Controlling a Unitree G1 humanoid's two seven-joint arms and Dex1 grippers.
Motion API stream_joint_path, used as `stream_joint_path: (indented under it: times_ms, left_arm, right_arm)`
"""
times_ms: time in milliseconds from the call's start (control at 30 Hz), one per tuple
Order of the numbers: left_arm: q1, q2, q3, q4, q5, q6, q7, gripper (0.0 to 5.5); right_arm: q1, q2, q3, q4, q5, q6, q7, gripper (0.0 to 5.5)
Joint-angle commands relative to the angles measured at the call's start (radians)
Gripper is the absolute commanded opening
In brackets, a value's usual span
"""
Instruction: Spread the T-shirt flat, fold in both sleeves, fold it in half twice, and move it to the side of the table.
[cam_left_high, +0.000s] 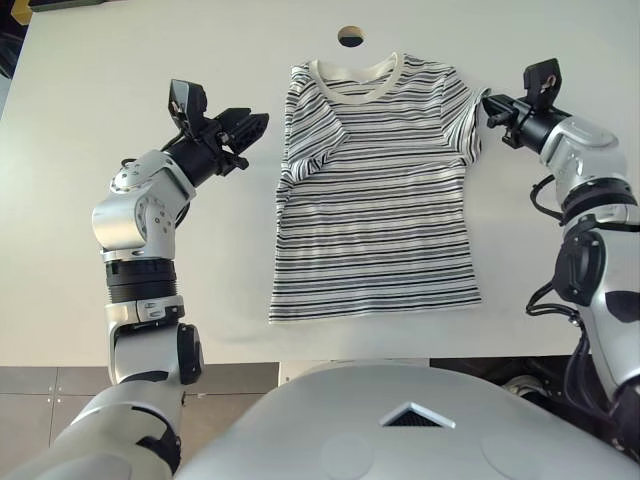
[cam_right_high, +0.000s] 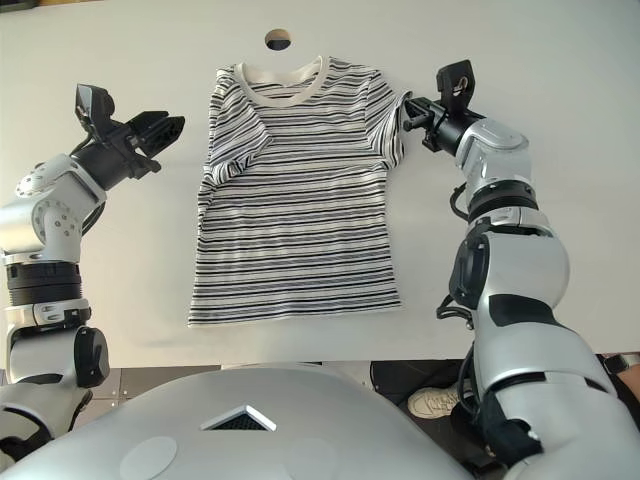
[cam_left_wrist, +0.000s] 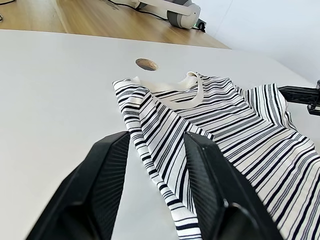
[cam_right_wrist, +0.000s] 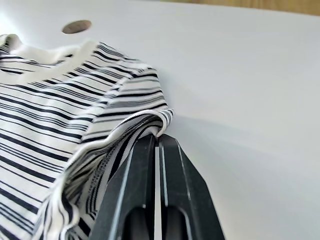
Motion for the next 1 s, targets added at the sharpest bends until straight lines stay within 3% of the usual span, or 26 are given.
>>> stream_joint_path:
  times_ms: [33, 500, 900, 1000]
  left_arm:
    - [-0.008, 0.001, 0.003, 0.004, 0.004, -0.010, 0.006, 2.04]
    - [-0.010, -0.010, 0.000, 0.005, 0.002, -0.012, 0.010, 2.04]
    - [-0.017, -0.012, 0.000, 0.015, 0.003, -0.016, 0.006, 2.04]
    - [-0.021, -0.008, -0.001, 0.019, 0.003, -0.018, 0.003, 2.04]
  right_arm:
    - [-0.016, 0.017, 0.013, -0.045, 0.002, -0.002, 0.025, 0.13]
    - [0.045, 0.137, 0.107, -0.244, -0.003, 0.053, 0.097, 0.13]
    - [0.041, 0.226, 0.161, -0.238, -0.005, 0.059, 0.067, 0.13]
    - [0.037, 0.241, 0.166, -0.227, -0.009, 0.056, 0.056, 0.56]
